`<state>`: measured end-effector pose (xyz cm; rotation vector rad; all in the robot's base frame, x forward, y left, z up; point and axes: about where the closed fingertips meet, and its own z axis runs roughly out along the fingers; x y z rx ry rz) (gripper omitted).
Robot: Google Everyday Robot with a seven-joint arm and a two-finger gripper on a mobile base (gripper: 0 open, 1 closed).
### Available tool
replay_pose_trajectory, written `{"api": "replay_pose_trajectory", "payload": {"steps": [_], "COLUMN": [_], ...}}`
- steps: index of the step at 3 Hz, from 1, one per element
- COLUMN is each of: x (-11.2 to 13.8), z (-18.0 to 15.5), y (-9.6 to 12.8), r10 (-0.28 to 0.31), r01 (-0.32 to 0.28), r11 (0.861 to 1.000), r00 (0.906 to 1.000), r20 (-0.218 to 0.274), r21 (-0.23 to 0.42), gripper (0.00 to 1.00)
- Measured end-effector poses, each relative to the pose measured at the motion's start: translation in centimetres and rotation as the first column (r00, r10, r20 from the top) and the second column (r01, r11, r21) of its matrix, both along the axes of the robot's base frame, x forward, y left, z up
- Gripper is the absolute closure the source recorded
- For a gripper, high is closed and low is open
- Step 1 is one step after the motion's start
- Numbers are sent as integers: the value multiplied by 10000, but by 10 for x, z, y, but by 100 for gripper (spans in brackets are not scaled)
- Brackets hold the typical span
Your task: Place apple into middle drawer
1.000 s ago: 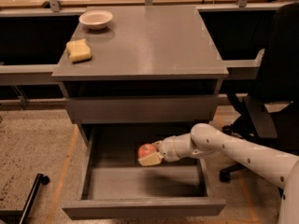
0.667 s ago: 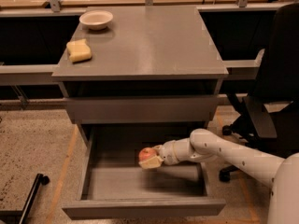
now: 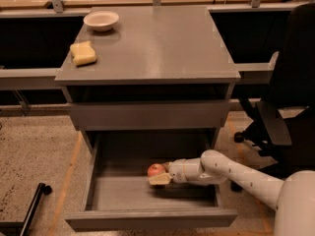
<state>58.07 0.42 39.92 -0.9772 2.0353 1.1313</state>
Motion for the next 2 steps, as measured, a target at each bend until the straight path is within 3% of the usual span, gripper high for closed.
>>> {"api": "replay_pose_trajectory", "payload": {"steps": [1, 2], "x": [-7, -7], "z": [-8, -8], "y": [2, 2], "r10": [-241, -241], "r01": [241, 241], "r11": [9997, 9997], "r00": [9997, 9997], "r20": [50, 50], "r21": [-54, -54], "gripper": [0, 0]}}
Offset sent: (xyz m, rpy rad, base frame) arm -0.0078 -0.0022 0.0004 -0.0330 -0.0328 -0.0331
